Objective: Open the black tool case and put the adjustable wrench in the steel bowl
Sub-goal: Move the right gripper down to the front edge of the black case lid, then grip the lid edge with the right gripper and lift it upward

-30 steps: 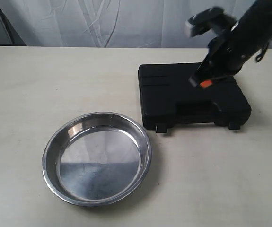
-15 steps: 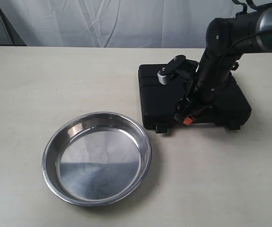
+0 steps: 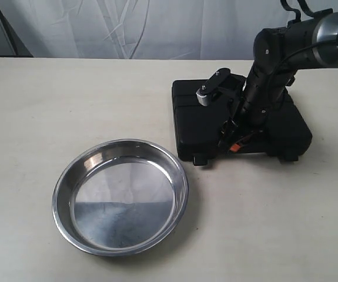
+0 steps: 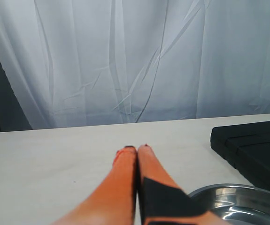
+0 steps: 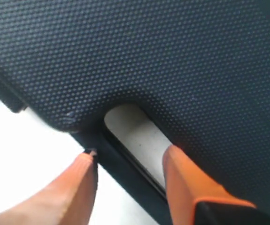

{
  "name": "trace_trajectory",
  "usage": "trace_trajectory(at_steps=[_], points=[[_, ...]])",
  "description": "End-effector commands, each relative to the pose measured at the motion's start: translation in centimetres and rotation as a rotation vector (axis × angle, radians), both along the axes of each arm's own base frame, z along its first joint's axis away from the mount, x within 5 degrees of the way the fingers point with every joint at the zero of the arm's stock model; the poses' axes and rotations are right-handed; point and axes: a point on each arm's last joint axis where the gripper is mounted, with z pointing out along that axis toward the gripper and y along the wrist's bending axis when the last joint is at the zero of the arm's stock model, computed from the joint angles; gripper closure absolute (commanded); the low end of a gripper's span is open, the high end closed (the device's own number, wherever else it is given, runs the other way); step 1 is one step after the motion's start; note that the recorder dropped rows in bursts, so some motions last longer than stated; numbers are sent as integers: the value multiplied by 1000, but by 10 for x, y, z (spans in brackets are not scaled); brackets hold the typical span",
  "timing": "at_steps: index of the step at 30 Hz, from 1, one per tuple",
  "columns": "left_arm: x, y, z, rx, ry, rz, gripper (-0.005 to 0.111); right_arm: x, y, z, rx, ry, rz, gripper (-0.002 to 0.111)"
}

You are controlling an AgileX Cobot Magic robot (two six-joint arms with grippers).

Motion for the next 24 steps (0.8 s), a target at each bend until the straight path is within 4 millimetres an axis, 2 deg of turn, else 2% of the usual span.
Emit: trace_trajectory(at_steps=[1, 5, 19, 22, 24], points=[[0, 0, -1, 5, -2, -6, 107, 0, -1, -19, -28, 45, 7, 64], [0, 0, -1, 5, -2, -6, 107, -1, -1, -26, -37, 79, 6, 64], [0, 0, -1, 5, -2, -6, 107, -3, -1, -26, -33, 101, 1, 64], [0, 0, -1, 5, -2, -6, 107, -4, 0, -26, -31, 106, -1, 72], [0, 0, -1, 5, -2, -6, 107, -4, -1, -26, -35, 116, -1, 86]])
